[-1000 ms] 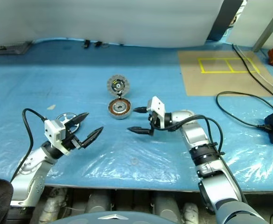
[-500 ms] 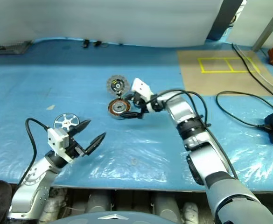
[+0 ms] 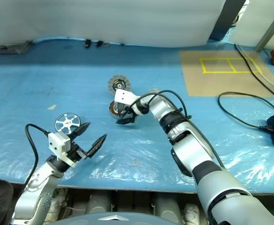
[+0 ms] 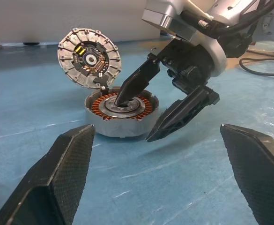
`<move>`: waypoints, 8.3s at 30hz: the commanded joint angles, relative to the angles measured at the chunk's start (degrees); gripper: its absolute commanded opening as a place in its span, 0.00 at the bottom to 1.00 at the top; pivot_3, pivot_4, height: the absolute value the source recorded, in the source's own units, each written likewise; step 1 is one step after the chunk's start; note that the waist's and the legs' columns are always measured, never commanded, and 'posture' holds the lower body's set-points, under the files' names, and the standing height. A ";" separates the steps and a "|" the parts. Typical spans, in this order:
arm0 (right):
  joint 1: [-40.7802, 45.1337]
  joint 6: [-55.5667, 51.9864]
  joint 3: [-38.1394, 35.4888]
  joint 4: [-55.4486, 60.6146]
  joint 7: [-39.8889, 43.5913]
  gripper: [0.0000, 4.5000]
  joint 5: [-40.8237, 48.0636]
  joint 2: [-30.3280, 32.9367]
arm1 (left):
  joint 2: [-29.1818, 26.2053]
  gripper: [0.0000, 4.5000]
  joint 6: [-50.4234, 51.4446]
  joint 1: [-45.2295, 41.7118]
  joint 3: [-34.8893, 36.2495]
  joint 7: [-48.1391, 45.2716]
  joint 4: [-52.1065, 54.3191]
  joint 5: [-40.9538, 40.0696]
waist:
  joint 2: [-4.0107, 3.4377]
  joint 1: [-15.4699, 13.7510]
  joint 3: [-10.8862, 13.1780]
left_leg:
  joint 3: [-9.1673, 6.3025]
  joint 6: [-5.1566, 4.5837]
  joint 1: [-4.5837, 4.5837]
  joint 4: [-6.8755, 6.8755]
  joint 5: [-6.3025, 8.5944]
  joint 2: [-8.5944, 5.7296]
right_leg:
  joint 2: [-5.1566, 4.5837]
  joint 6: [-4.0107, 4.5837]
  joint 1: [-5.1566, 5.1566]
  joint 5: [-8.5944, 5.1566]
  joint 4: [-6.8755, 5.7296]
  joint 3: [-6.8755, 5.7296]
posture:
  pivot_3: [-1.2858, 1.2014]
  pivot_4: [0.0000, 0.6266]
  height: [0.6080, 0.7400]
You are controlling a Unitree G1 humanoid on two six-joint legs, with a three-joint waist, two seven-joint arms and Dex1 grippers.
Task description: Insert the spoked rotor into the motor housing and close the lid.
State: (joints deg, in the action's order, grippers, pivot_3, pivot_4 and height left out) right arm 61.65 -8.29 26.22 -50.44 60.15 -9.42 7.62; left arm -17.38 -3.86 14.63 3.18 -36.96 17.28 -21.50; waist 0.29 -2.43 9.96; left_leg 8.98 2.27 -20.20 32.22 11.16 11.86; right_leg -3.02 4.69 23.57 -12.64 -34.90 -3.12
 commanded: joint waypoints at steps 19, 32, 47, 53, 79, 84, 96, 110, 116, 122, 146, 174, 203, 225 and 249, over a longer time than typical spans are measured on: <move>10.25 8.39 6.94 -12.92 4.02 0.46 -13.28 -5.31 | -0.71 1.00 -0.89 0.79 1.12 1.05 3.81 -0.59 | -0.16 0.28 0.09 | 0.12 0.01 0.14 0.08 0.01 0.06 | -0.01 0.13 0.03 -0.07 -0.27 0.04 | 0.52 0.24 1.00; -5.90 -11.46 9.57 26.10 21.48 0.46 -10.95 0.13 | -3.66 1.00 -0.50 5.36 2.93 -0.64 5.30 -1.75 | -0.14 0.16 0.08 | 0.16 0.00 0.13 0.03 0.01 0.08 | 0.01 0.18 0.13 -0.11 -0.34 0.05 | 0.52 0.24 1.00; -7.80 -20.56 7.86 42.16 21.85 0.95 -7.24 3.29 | -4.68 1.00 0.05 2.77 2.40 -2.26 2.98 -2.08 | -0.11 0.12 0.08 | 0.26 0.02 0.16 0.04 0.01 0.05 | 0.01 0.17 0.19 -0.11 -0.37 0.17 | 0.52 0.24 1.00; -6.20 -30.34 2.40 52.87 24.86 0.95 1.02 8.29 | -5.71 1.00 0.91 3.14 2.40 -3.84 4.27 -3.31 | -0.09 -0.06 0.09 | 0.26 0.01 0.15 0.07 0.00 0.05 | 0.01 0.17 0.23 -0.11 -0.46 0.20 | 0.52 0.24 1.00; -41.65 -2.95 -9.25 57.49 13.43 0.95 18.69 21.41 | -5.93 1.00 3.39 2.11 0.30 -5.31 7.22 -4.17 | -0.06 0.06 0.07 | 0.30 0.00 0.18 0.11 0.00 -0.01 | 0.01 -0.28 0.11 -0.29 -0.38 0.28 | 0.52 0.24 1.00; -42.61 1.05 -7.71 55.54 15.24 0.95 18.12 23.64 | -5.50 1.00 3.92 4.74 -0.15 -4.16 9.74 -4.38 | -0.05 -0.04 0.07 | 0.30 0.00 0.18 0.13 0.00 -0.03 | -0.01 -0.31 0.07 -0.31 -0.37 0.28 | 0.52 0.24 1.00; -42.04 9.54 -0.72 47.10 13.46 0.95 13.29 20.34 | -5.82 1.00 5.36 6.11 -1.06 -2.87 11.66 -4.25 | -0.04 -0.05 0.06 | 0.28 -0.01 0.21 0.10 0.00 -0.02 | 0.00 -0.36 -0.19 -0.34 -0.22 0.24 | 0.52 0.24 1.00; -43.38 17.07 -1.15 41.04 13.15 0.95 12.77 21.04 | -7.66 1.00 7.96 8.59 0.46 -2.10 15.12 -5.15 | -0.04 -0.02 0.06 | 0.26 -0.01 0.22 0.08 0.01 -0.02 | -0.01 -0.36 -0.29 -0.33 -0.13 0.21 | 0.52 0.24 1.00; -43.95 17.62 -1.20 40.65 13.80 0.95 13.09 22.31 | -7.94 1.00 8.84 8.95 0.58 -2.08 15.85 -5.52 | -0.03 -0.04 0.05 | 0.26 -0.01 0.22 0.05 0.01 -0.01 | 0.00 -0.36 -0.29 -0.33 -0.10 0.20 | 0.52 0.24 1.00; -44.39 17.66 -0.85 40.01 13.95 0.86 12.81 22.62 | -8.82 1.00 9.81 9.07 0.44 -2.85 16.22 -6.02 | -0.02 -0.06 0.04 | 0.26 -0.01 0.22 0.04 0.01 -0.02 | 0.00 -0.36 -0.31 -0.33 -0.06 0.20 | 0.52 0.24 1.00; -40.29 17.53 0.34 35.78 13.78 0.14 11.82 19.11 | -9.30 1.00 9.37 8.69 2.13 -2.14 16.43 -5.67 | 0.21 0.18 -0.13 | 0.24 -0.02 0.40 0.04 0.01 0.02 | 0.04 -0.37 -0.45 -0.32 -0.08 0.20 | 0.52 0.24 1.00; -14.18 -18.08 -1.44 32.71 2.99 0.14 20.13 3.63 | -4.92 1.00 5.37 9.35 5.20 1.19 15.09 -2.76 | 0.17 -0.01 -0.10 | 0.16 0.01 0.29 -0.02 0.01 0.01 | 0.04 0.01 -0.21 -0.11 0.00 0.15 | 0.52 0.24 1.00; -9.34 -0.12 0.57 17.89 6.61 0.14 7.19 3.49 | -4.60 1.00 4.28 9.50 5.01 2.70 15.09 -2.37 | 0.15 0.08 -0.09 | 0.17 0.01 0.25 0.06 0.01 0.04 | 0.04 0.08 -0.15 -0.07 -0.15 0.14 | 0.52 0.24 1.00; -5.51 8.73 0.24 7.26 6.94 0.14 2.73 1.10 | -4.28 1.00 3.61 9.97 4.94 2.94 15.28 -1.67 | 0.15 0.10 -0.08 | 0.18 0.00 0.25 0.12 0.01 0.06 | 0.03 0.09 -0.11 -0.07 -0.25 0.14 | 0.52 0.24 1.00; -6.77 6.42 0.26 9.51 10.16 0.14 3.05 0.80 | -4.28 1.00 3.62 9.47 4.74 2.83 14.44 -1.33 | 0.15 0.07 -0.08 | 0.18 0.00 0.24 0.17 0.01 0.06 | 0.03 0.09 -0.10 -0.07 -0.31 0.14 | 0.52 0.24 1.00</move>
State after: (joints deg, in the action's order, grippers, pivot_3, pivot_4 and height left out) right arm 55.03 -1.83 27.16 -41.95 70.13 -6.60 8.78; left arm -21.75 1.00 24.02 7.88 -34.20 30.78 -23.05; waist 0.44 -2.36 9.87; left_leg 9.16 2.28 -19.96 32.39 11.17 11.92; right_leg -2.98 4.78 23.47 -12.72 -35.21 -2.99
